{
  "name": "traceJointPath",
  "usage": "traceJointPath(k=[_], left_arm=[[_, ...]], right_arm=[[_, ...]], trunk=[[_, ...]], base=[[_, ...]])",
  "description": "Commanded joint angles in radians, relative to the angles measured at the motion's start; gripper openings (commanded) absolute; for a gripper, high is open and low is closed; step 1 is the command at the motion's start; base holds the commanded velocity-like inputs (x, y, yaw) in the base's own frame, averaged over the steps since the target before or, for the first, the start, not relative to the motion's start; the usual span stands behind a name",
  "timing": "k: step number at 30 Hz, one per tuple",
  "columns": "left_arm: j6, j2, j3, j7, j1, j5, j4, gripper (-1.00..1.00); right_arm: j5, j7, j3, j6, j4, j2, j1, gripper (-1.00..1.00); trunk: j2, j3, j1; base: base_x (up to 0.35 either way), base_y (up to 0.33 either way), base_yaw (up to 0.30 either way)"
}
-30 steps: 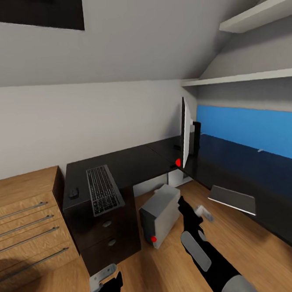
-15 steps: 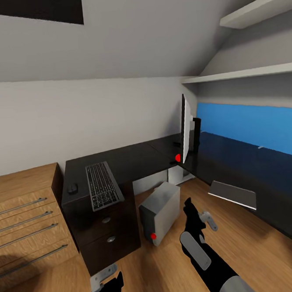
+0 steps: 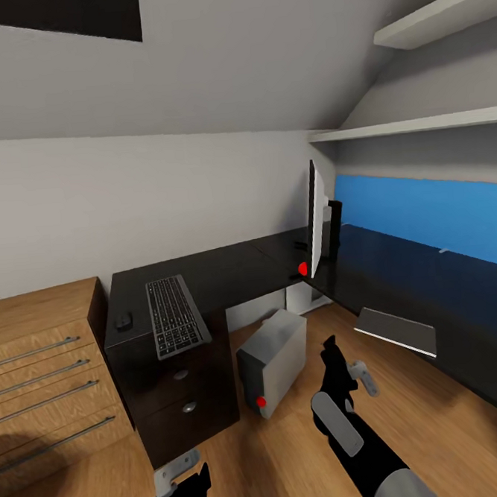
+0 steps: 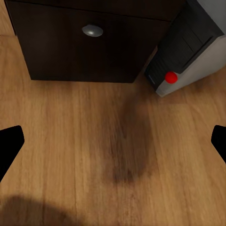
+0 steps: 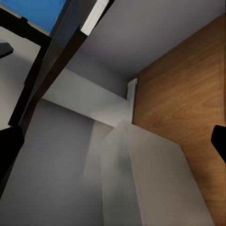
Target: In the bedroom, organize the workspace by keeping the computer under the desk, ensuring the monitor is on the desk, placing the keyboard on the desk next to the monitor, placing the mouse on the desk next to the keyboard, moving the folder from the swivel chair onto the desk next to the mouse, stacking the notebook on top of the folder with the pen on top of the notebook, and positioning the swivel chair next to the desk.
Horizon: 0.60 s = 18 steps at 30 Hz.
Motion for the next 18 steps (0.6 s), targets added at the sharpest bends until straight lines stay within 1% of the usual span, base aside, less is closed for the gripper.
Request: traceJointPath(k=[1, 3, 10, 18], left_arm=[[0.003, 0.000, -0.001, 0.006, 0.000, 0.007, -0.002, 1.00], [0.003, 0.000, -0.001, 0.006, 0.000, 0.007, -0.001, 1.00], [0.003, 0.000, -0.001, 0.006, 0.000, 0.007, 0.000, 1.00], [0.003, 0.000, -0.001, 0.006, 0.000, 0.007, 0.000, 1.00]], right_arm=[[-0.003, -0.004, -0.005, -0.005, -0.001, -0.001, -0.001, 1.00], [-0.003, -0.004, -0.023, -0.005, -0.001, -0.001, -0.001, 1.00], [-0.003, -0.004, -0.054, -0.005, -0.001, -0.001, -0.001, 1.00], [-0.006, -0.001, -0.068, 0.003, -0.004, -0.003, -0.001, 1.00]], trunk=[[0.000, -0.001, 0.000], [0.000, -0.001, 0.000], [0.000, -0.001, 0.000], [0.000, -0.001, 0.000]], base=[[0.000, 0.000, 0.000], [0.000, 0.000, 0.000], [0.000, 0.000, 0.000], [0.000, 0.000, 0.000]])
